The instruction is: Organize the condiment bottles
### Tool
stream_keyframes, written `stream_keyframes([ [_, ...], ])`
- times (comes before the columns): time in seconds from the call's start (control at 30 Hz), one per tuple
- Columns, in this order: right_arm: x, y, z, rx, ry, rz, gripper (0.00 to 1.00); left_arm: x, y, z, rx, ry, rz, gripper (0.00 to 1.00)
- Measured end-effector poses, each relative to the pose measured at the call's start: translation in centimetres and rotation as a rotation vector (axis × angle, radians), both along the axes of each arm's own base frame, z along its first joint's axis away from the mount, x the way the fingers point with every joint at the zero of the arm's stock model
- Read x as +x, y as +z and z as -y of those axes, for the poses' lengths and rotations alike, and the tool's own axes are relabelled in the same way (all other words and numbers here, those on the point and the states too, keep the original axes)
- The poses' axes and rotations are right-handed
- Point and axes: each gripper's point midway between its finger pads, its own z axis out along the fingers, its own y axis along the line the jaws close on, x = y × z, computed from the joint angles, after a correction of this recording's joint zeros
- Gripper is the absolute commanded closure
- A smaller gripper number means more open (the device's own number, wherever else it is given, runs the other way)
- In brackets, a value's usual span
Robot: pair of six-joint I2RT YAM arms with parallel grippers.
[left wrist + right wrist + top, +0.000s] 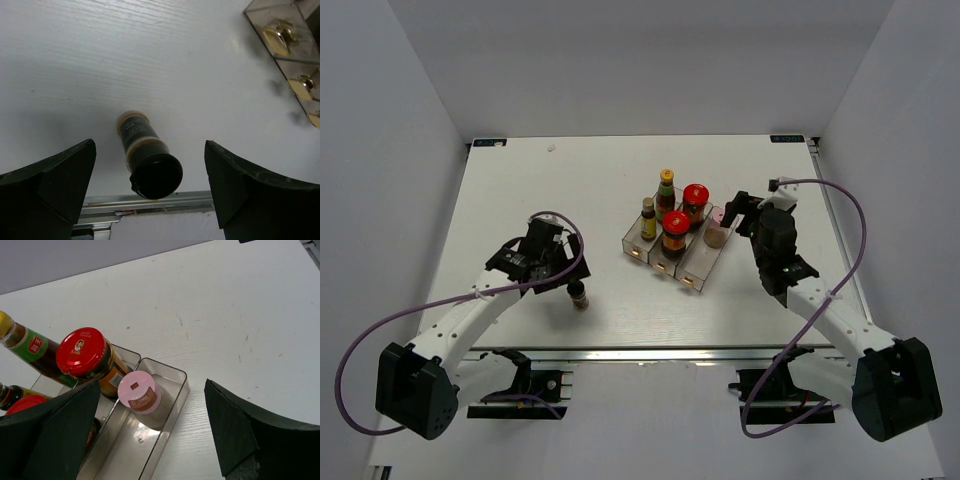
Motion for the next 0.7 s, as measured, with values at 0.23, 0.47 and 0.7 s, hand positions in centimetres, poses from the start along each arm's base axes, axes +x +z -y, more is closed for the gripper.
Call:
stream_keyframes([
  [0.23, -0.9, -0.6, 1.7, -0.026, -0.067, 0.002, 0.11, -1.0, -0.9, 1.5, -0.008, -0.086, -0.047, 0.06],
  [0.47, -1.1, -1.0, 2.6, -0.05, -0.107, -0.004, 0.11, -2.4, -2.0, 1.4, 0.062, -0.125, -0.114, 0.26],
  [0.7, -1.4, -0.5, 3.1, -0.048, -0.127, 0.012, 0.11, -2.4, -1.4, 1.8, 0.134, -0.156, -0.112, 0.55],
])
